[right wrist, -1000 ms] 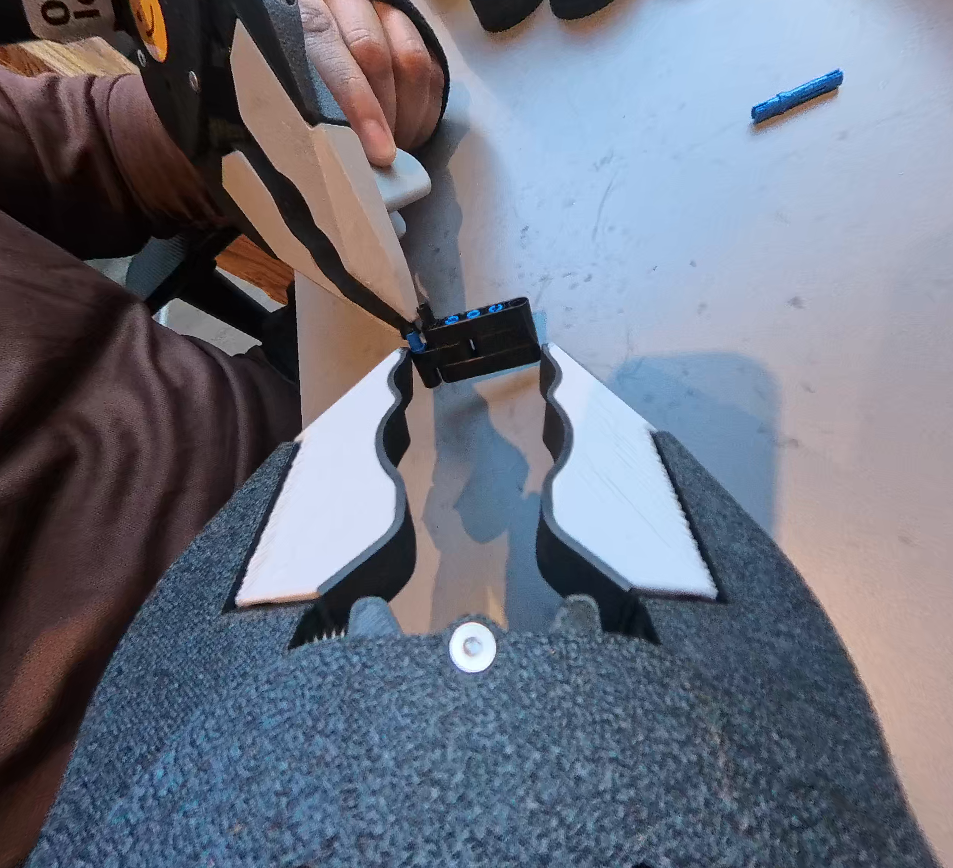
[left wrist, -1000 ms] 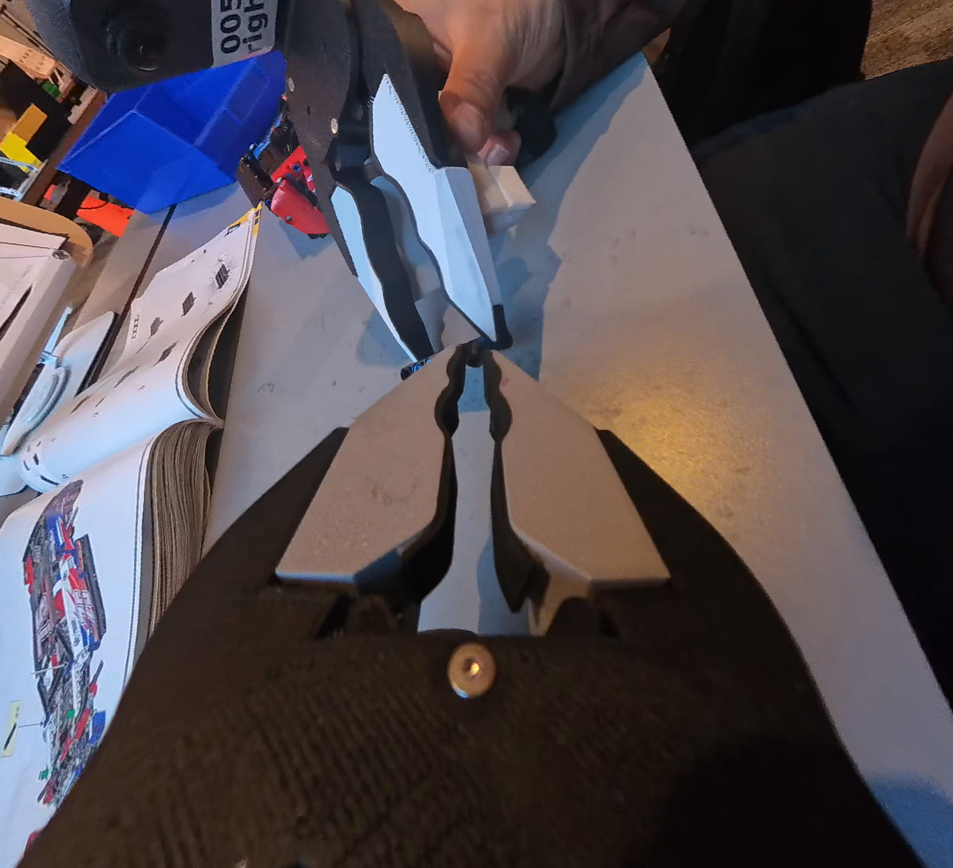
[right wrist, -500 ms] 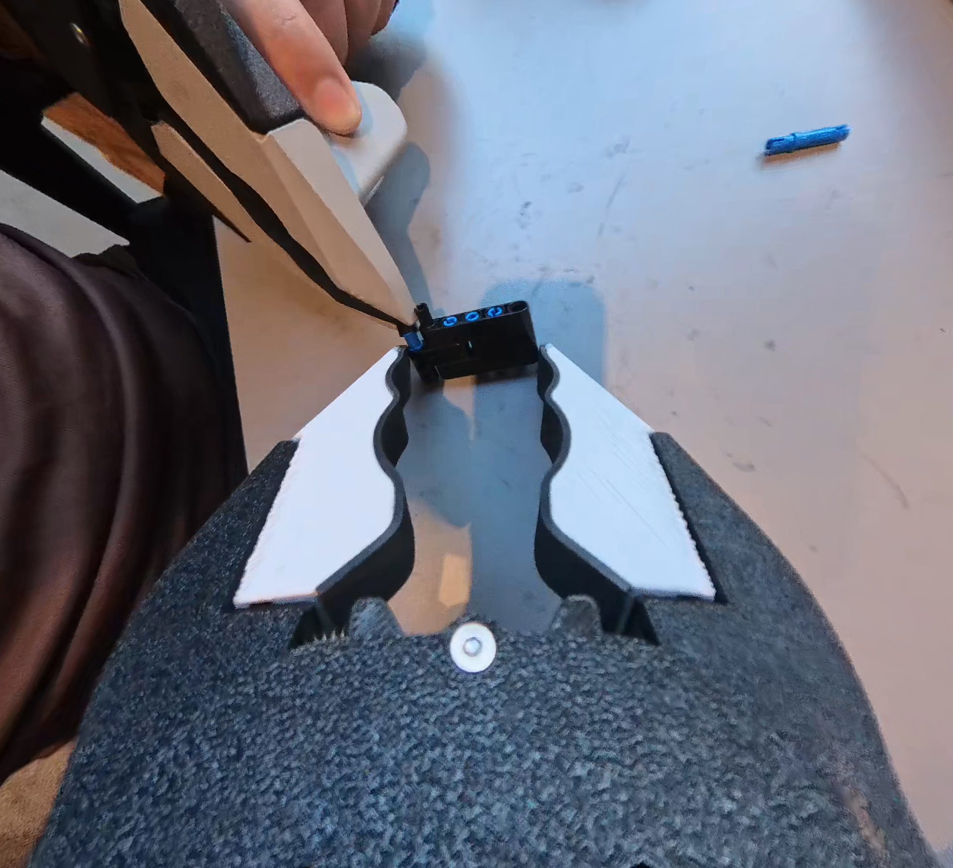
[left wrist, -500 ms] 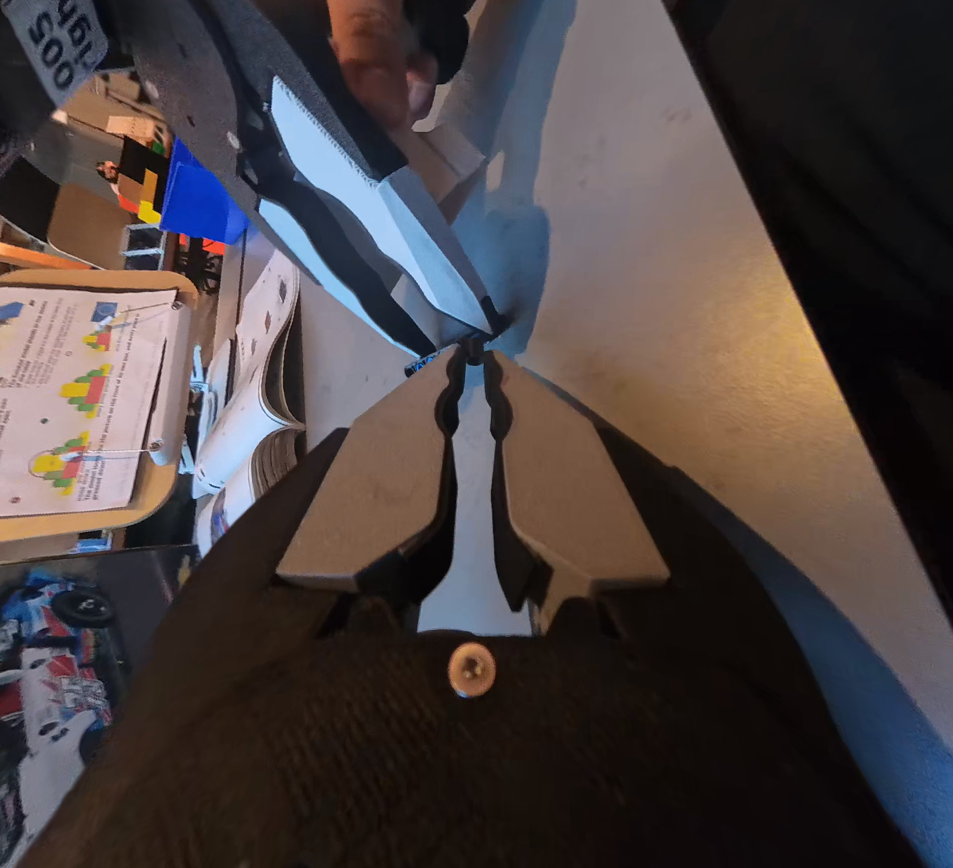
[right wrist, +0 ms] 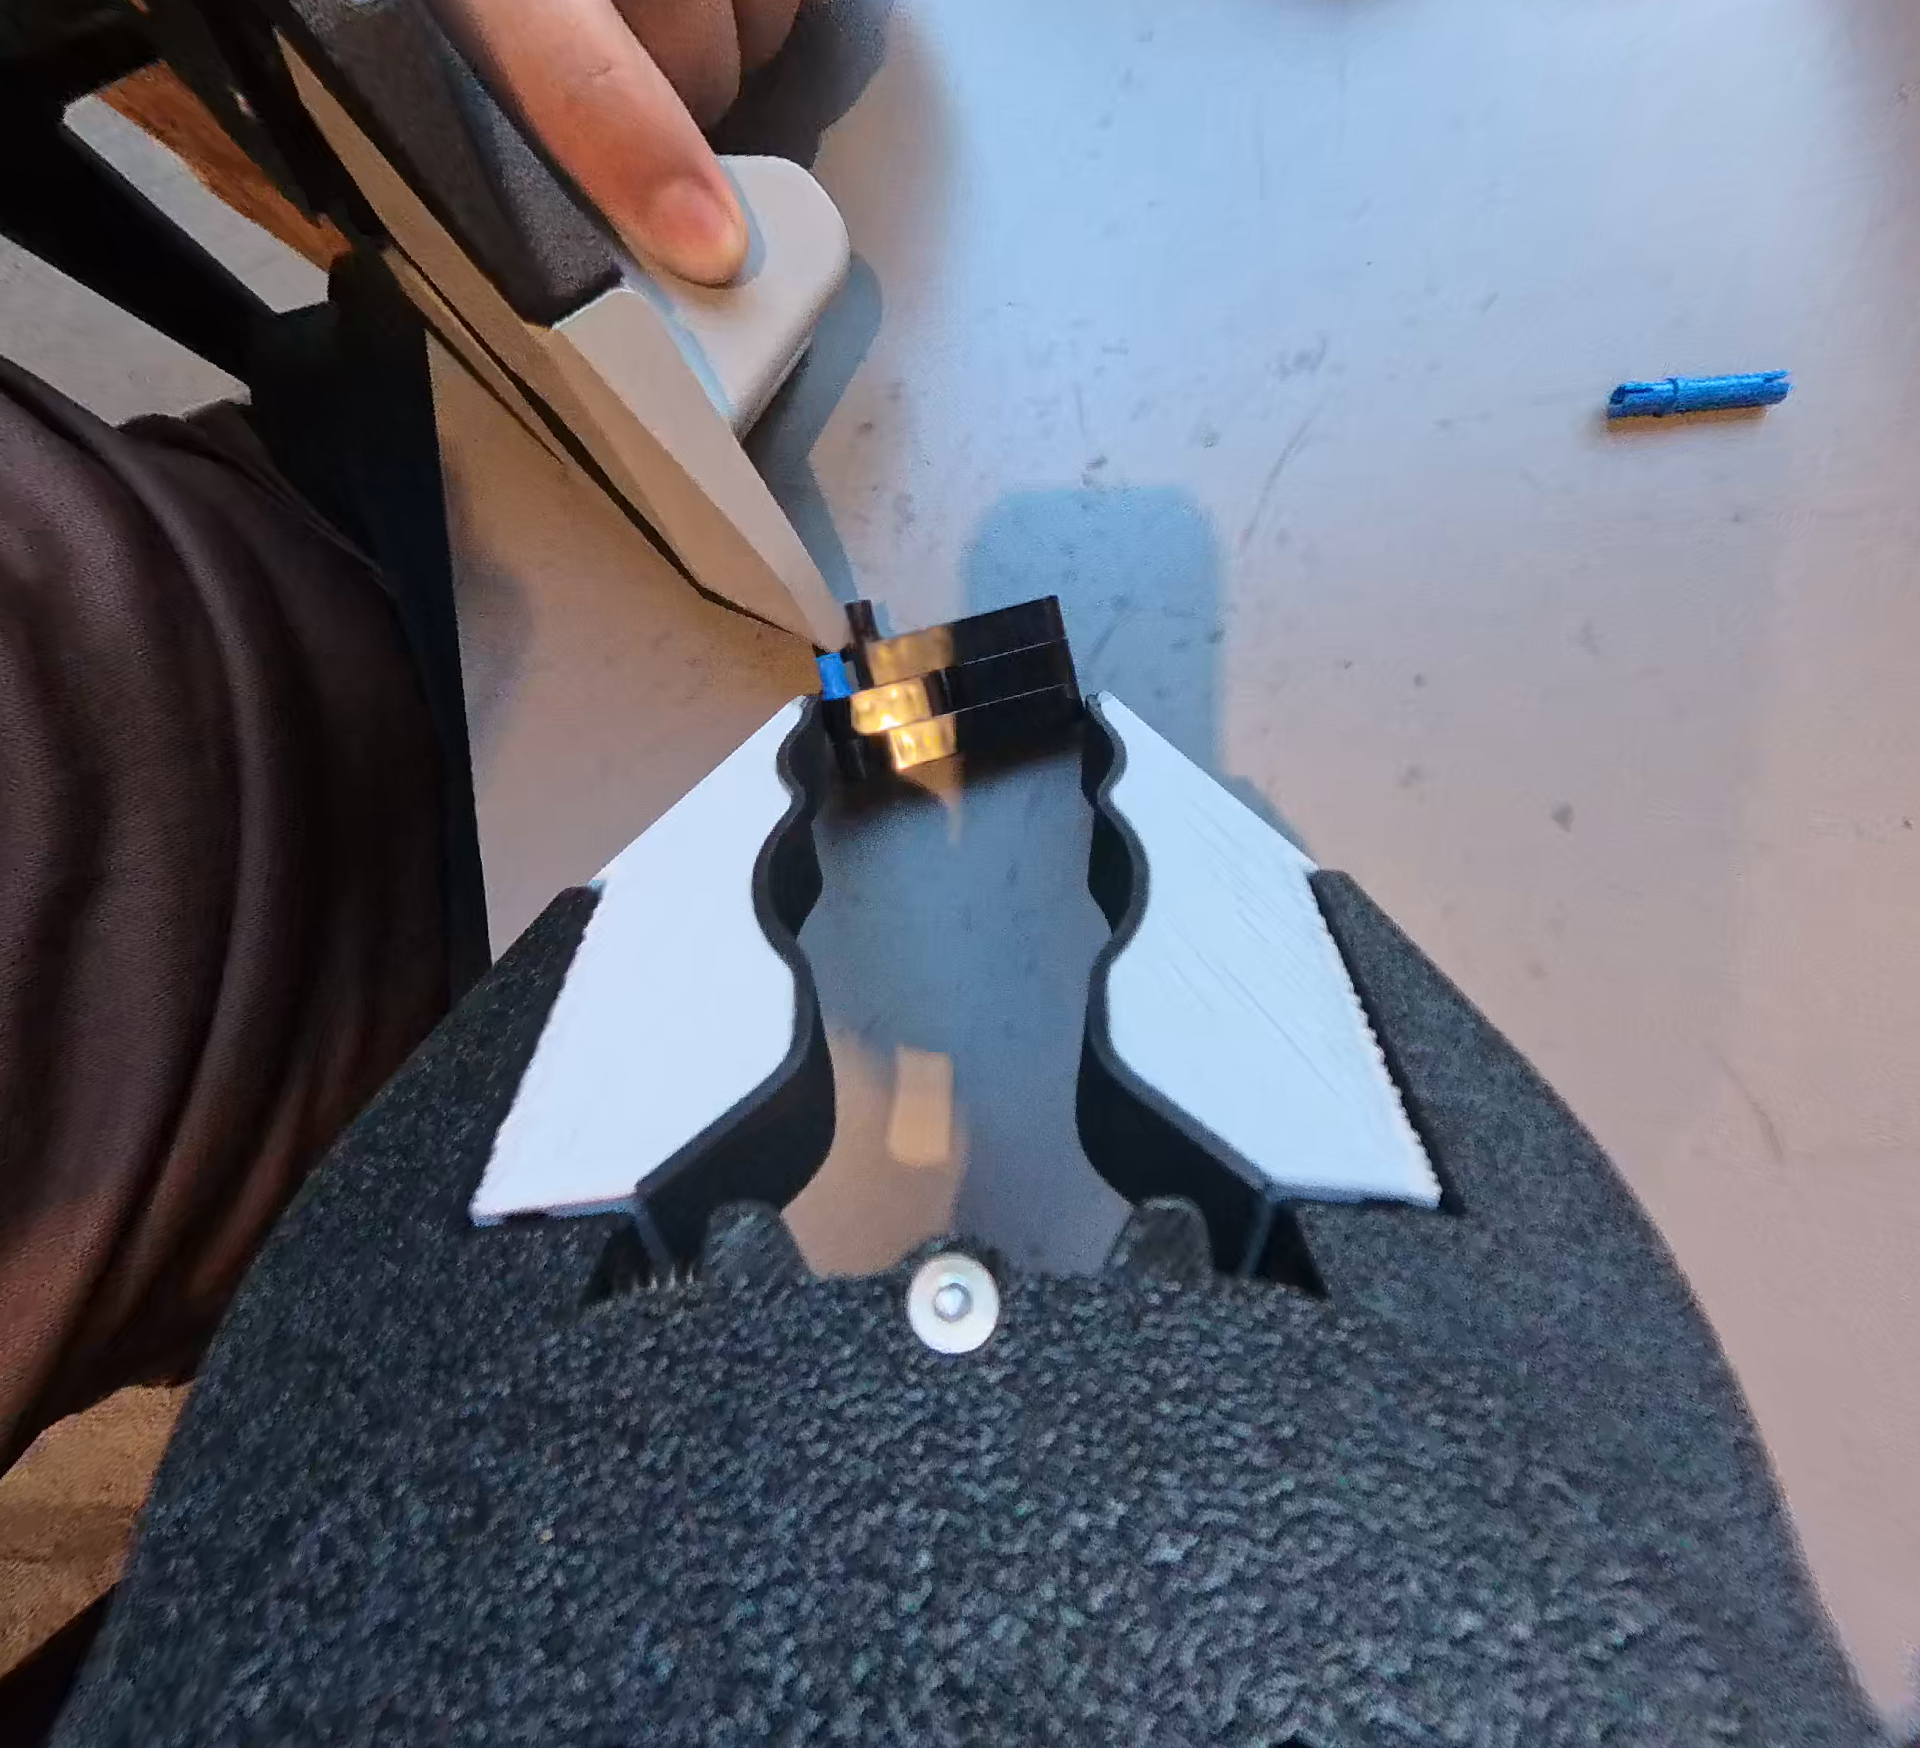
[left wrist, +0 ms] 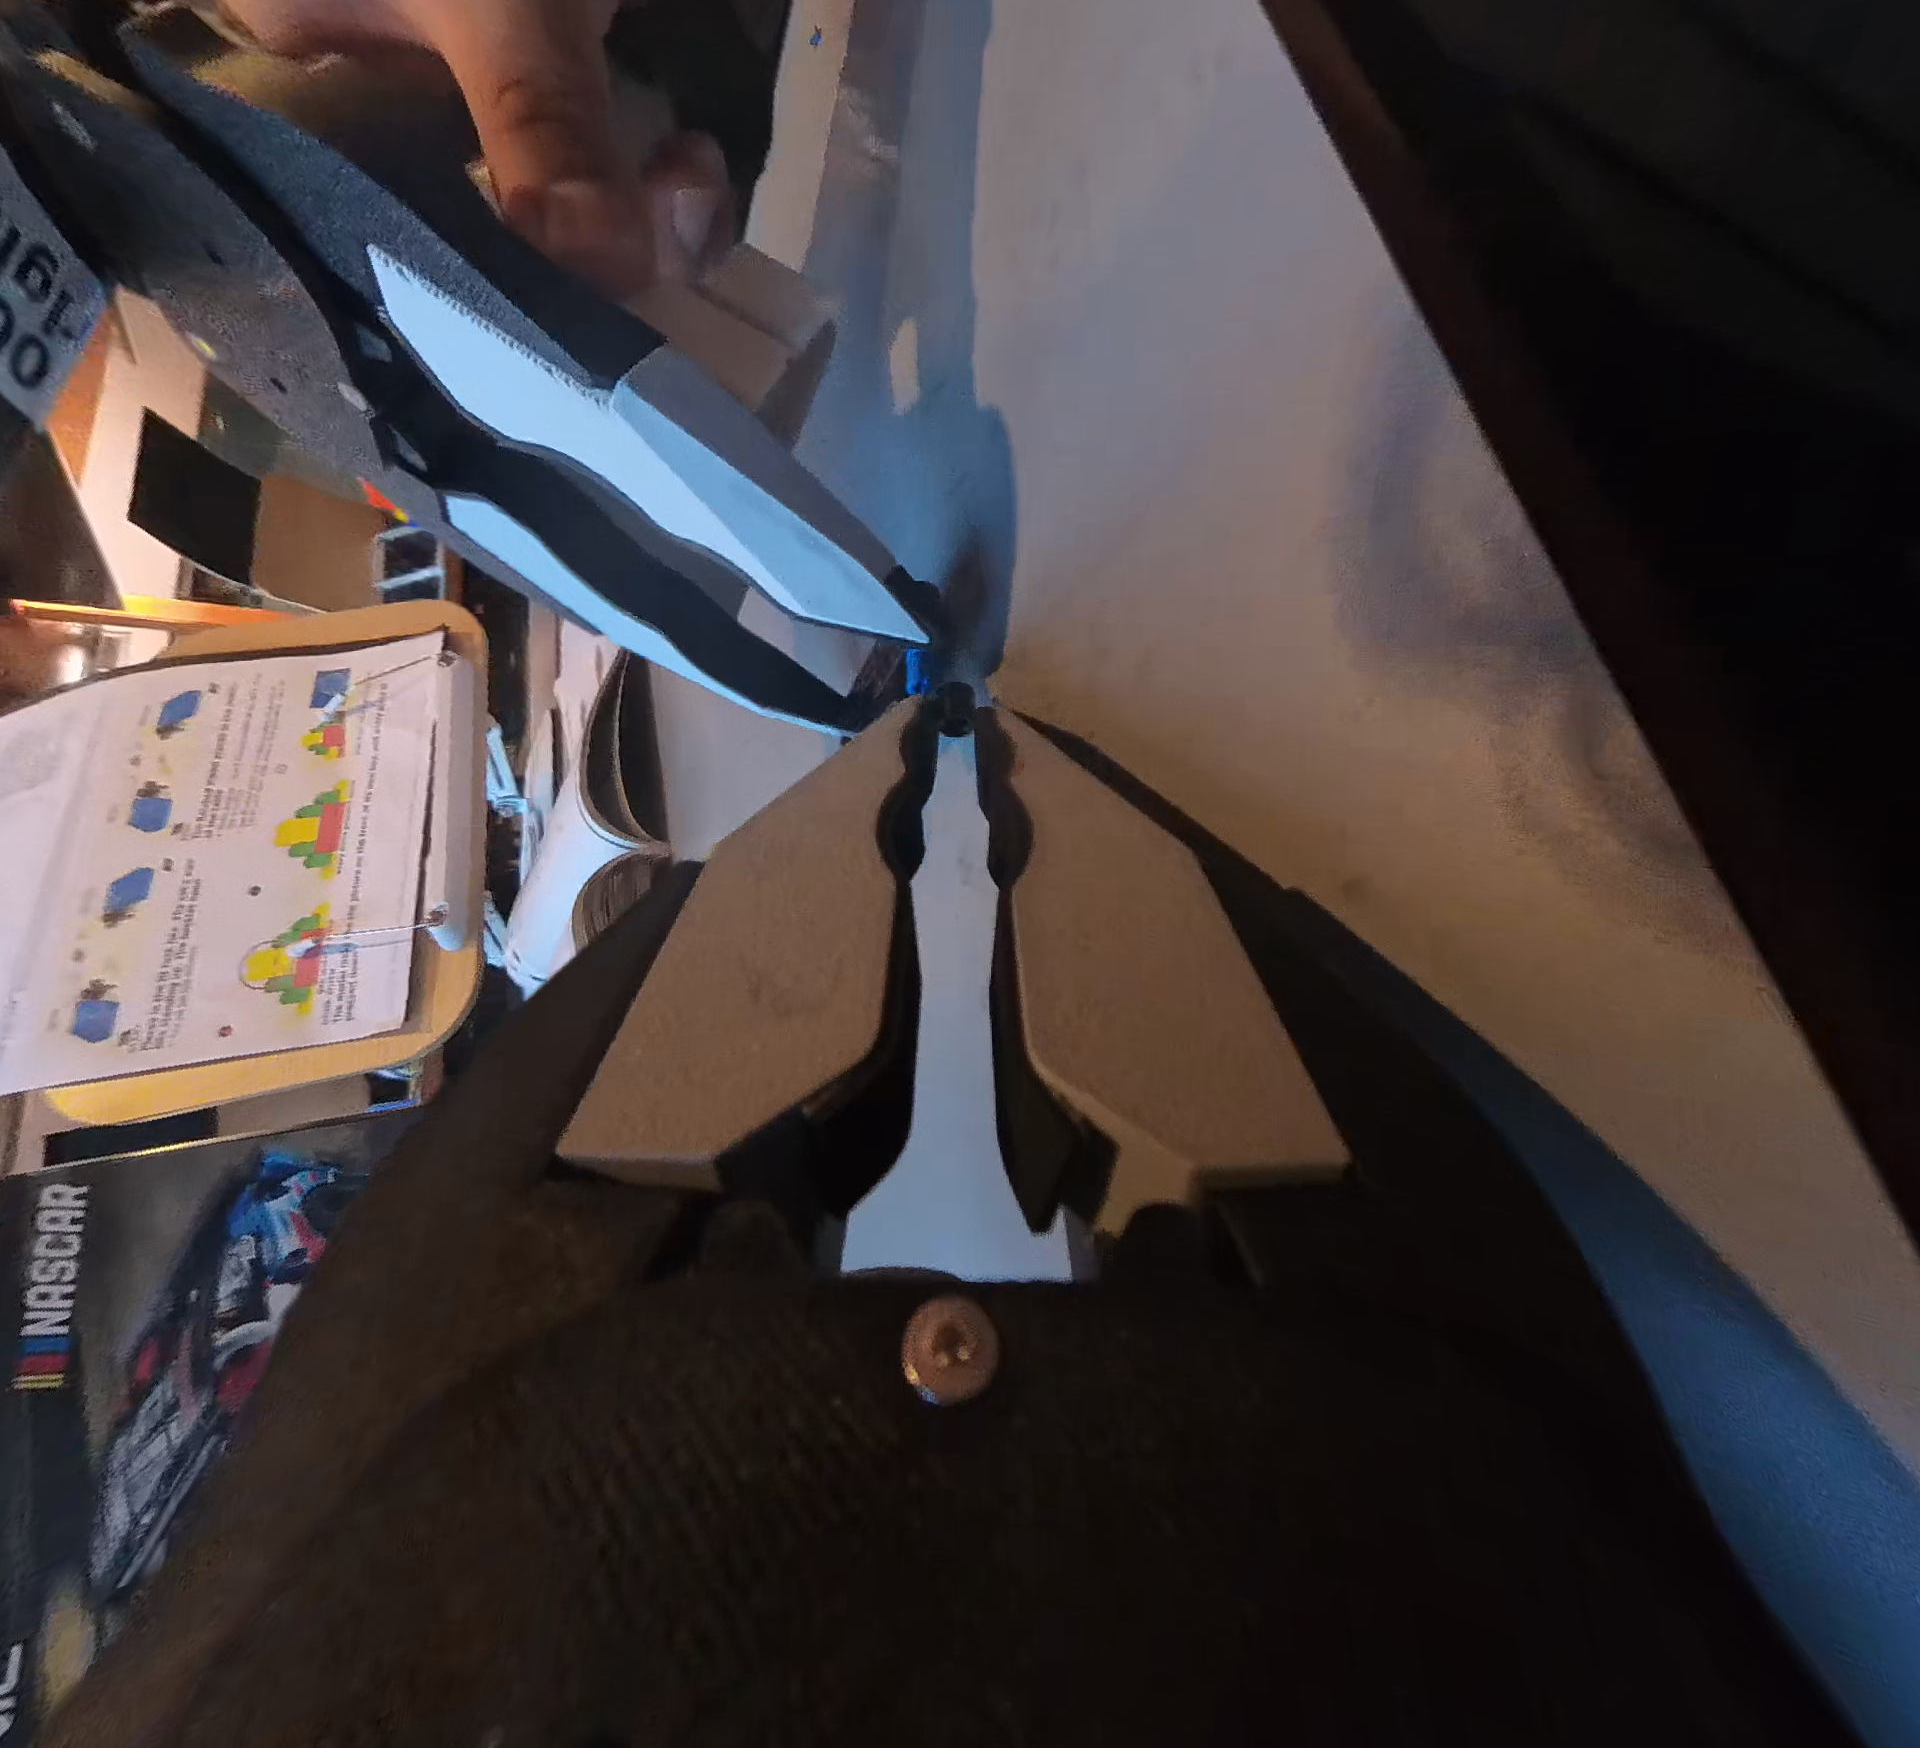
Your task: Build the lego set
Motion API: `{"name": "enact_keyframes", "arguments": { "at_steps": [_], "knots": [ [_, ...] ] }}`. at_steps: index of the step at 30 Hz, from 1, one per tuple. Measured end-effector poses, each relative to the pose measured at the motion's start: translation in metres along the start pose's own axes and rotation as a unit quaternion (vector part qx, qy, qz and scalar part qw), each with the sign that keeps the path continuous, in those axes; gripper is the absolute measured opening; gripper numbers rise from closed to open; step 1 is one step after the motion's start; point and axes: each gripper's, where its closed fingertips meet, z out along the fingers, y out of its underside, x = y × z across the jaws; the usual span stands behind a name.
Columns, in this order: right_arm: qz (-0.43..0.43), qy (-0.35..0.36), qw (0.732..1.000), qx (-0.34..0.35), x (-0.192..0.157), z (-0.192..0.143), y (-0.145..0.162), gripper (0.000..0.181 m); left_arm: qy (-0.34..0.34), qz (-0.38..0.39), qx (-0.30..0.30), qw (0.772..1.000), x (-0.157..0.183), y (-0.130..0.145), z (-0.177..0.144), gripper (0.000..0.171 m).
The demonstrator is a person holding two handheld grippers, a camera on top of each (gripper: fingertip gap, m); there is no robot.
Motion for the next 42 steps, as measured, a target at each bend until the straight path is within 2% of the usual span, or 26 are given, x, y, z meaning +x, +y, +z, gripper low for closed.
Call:
{"name": "enact_keyframes", "arguments": {
  "at_steps": [19,26,37,42],
  "knots": [
    [-0.027,0.035,0.999,-0.019,0.0034,0.0030,-0.0008,0.050,-0.032,0.000,-0.003,0.999,-0.0048,0.0011,-0.0017,0.005],
    [-0.035,0.051,0.997,-0.035,0.0033,0.0042,-0.0004,0.050,-0.035,0.025,-0.010,0.999,-0.0015,0.0010,-0.0012,0.005],
    [-0.049,0.028,0.998,0.012,0.0012,0.0060,-0.0015,0.050,-0.001,0.001,0.024,1.000,0.0004,-0.0018,0.0009,0.005],
    [-0.030,0.022,0.999,0.033,0.0021,0.0061,-0.0028,0.050,-0.007,0.009,0.013,1.000,-0.0008,-0.0018,0.0030,0.005]
  ]
}}
